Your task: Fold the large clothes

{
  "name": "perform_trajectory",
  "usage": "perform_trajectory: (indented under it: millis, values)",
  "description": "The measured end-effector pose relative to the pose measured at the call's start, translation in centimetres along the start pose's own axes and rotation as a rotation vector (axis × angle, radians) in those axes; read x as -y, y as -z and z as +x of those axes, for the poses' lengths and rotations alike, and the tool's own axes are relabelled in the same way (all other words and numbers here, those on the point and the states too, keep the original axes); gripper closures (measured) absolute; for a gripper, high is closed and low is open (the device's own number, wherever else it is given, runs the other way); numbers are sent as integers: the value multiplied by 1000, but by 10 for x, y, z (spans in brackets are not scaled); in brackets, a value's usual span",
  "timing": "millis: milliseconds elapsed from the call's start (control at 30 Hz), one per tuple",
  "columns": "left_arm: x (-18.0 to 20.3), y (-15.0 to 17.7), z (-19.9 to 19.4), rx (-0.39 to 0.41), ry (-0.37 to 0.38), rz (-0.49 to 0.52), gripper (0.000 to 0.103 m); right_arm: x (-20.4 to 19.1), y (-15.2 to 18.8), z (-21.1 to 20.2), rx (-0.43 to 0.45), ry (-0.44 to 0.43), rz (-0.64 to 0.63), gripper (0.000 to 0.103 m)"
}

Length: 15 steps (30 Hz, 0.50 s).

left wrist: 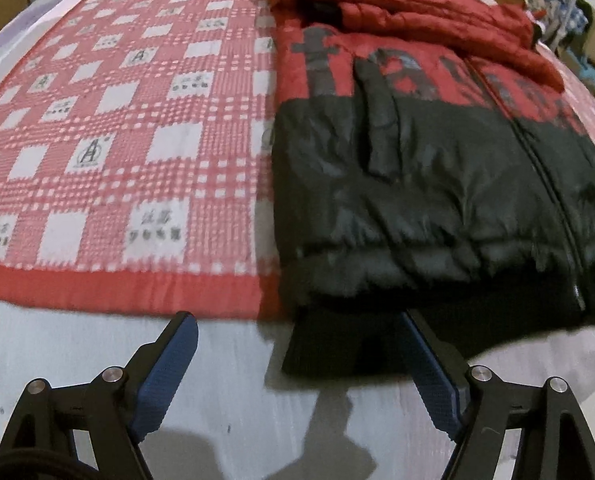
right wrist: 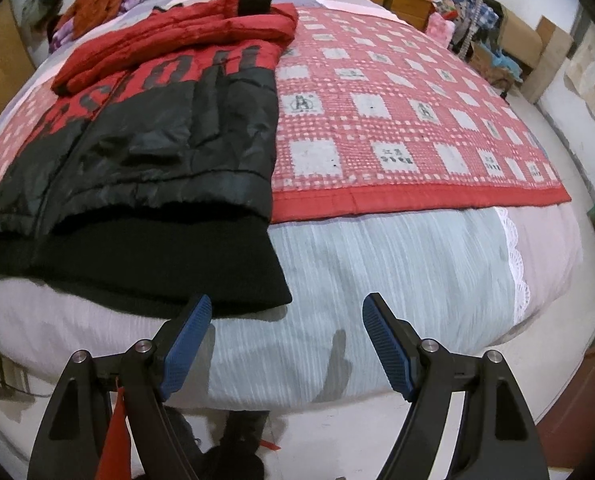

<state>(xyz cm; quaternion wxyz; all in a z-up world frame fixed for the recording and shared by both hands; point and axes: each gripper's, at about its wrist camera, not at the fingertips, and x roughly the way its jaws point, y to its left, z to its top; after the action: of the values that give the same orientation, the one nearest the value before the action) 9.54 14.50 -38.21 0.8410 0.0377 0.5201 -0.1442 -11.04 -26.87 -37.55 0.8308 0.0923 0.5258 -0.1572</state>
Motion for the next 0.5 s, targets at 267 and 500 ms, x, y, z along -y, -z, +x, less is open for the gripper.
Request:
perform_trajectory:
  millis: [267, 500]
  values:
    - [13, -12, 25, -29, 49, -2, 18, -4, -10, -8, 53, -35, -4, 21]
    - [24, -2, 31, -88, 104, 47, 20, 0, -12, 0, 24, -94, 55, 21]
